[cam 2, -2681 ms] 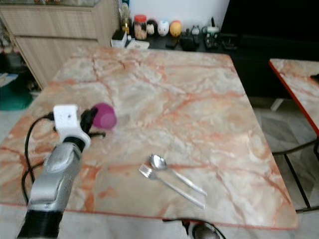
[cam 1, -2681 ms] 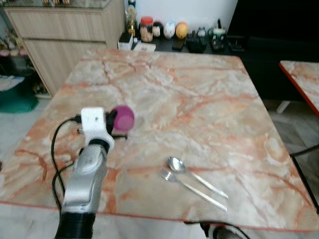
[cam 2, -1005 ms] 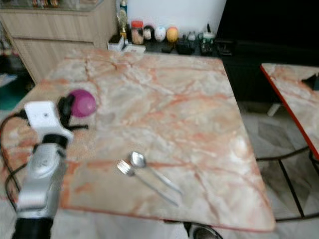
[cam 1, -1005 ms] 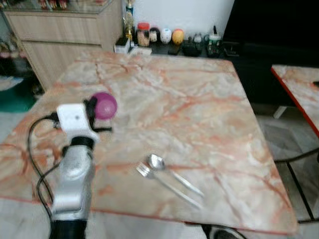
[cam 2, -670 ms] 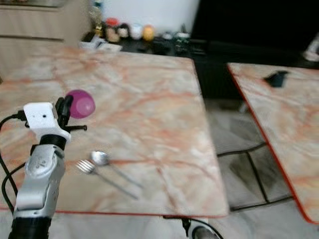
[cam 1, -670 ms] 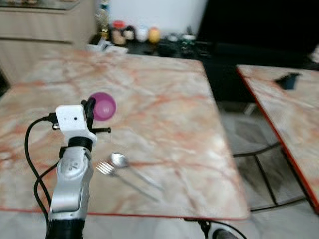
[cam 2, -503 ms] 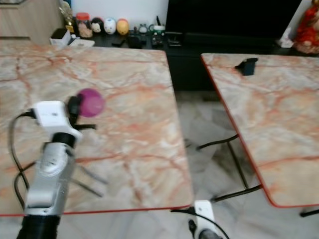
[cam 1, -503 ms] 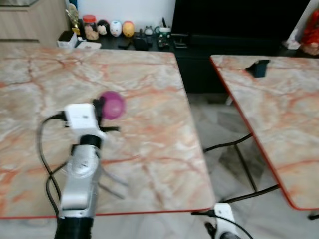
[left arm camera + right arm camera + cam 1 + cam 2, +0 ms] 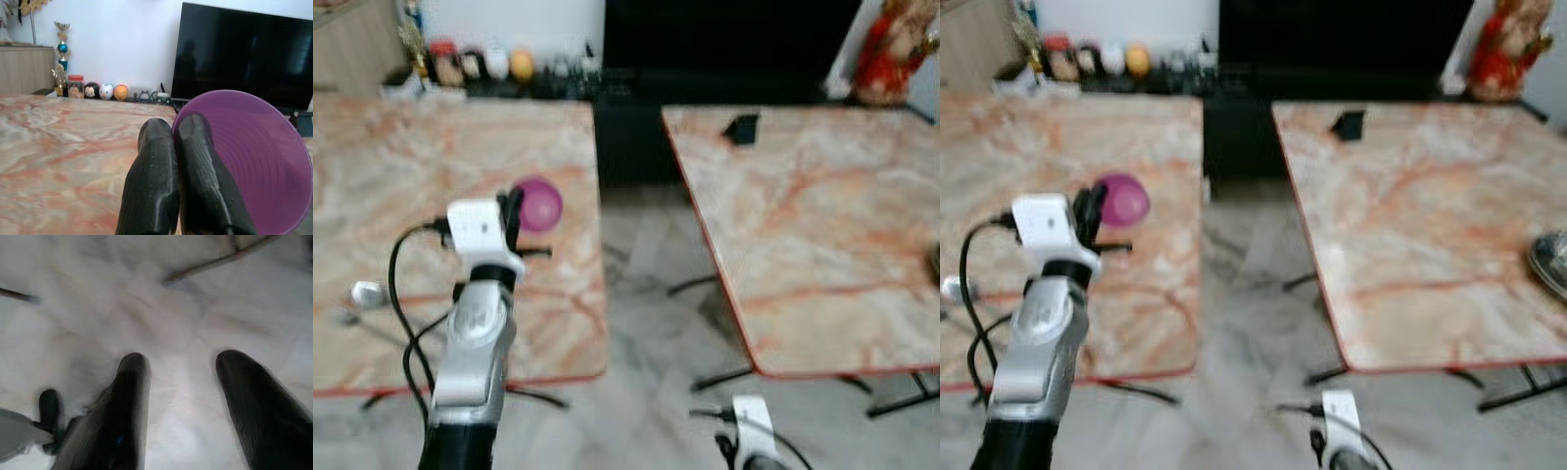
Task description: Setting the table
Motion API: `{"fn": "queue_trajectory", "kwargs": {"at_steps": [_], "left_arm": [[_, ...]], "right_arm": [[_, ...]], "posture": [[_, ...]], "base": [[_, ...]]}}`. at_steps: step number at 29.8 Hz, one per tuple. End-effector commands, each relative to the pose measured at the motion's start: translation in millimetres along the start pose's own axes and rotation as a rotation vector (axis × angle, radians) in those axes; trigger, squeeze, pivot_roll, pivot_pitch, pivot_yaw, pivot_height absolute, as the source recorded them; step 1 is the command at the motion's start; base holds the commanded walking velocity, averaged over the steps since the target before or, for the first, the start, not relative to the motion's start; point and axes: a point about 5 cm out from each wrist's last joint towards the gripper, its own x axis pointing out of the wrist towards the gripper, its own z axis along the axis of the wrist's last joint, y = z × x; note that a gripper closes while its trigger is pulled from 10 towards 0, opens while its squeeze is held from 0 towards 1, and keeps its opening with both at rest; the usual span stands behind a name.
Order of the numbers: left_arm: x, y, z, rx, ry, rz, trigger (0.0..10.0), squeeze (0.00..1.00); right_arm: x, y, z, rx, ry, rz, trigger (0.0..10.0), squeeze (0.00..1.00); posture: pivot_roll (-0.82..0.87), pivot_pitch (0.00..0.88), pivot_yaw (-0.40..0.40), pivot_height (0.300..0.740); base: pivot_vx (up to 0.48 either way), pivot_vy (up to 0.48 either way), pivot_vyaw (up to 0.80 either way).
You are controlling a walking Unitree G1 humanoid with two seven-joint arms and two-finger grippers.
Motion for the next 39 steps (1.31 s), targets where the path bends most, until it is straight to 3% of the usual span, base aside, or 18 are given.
{"fn": "queue_trajectory", "kwargs": {"at_steps": [1,13,22,33,39], "left_arm": [[2.4,2.1,4,0.008,-0.018,0.007,10.0,0.0],[3.4,1.5,5,0.009,-0.021,0.005,10.0,0.0],[2.6,6.2,4,0.053,-0.018,-0.001,10.0,0.0],[-4.5,39.9,4,0.221,0.004,-0.017,10.0,0.0],[-5.6,47.7,4,0.287,0.007,-0.038,10.0,0.0]], "right_arm": [[0.6,4.6,3,0.008,-0.01,0.012,10.0,0.0],[0.7,5.0,5,-0.004,-0.018,0.017,10.0,0.0],[0.7,4.5,5,-0.015,-0.023,0.013,10.0,0.0],[0.6,4.0,5,-0.005,-0.023,0.011,10.0,0.0],[0.6,3.4,5,-0.004,-0.023,0.01,10.0,0.0]], "posture": [[0.09,0.0,-0.078,0.74],[0.09,0.0,-0.077,0.74],[0.08,0.0,-0.076,0.74],[0.08,0.0,-0.076,0.74],[0.08,0.0,-0.078,0.74]], "base": [[0.0,-0.431,0.0],[0.0,-0.427,0.0],[0.0,-0.426,0.55],[0.0,-0.426,0.0],[0.0,-0.428,0.0]]}}
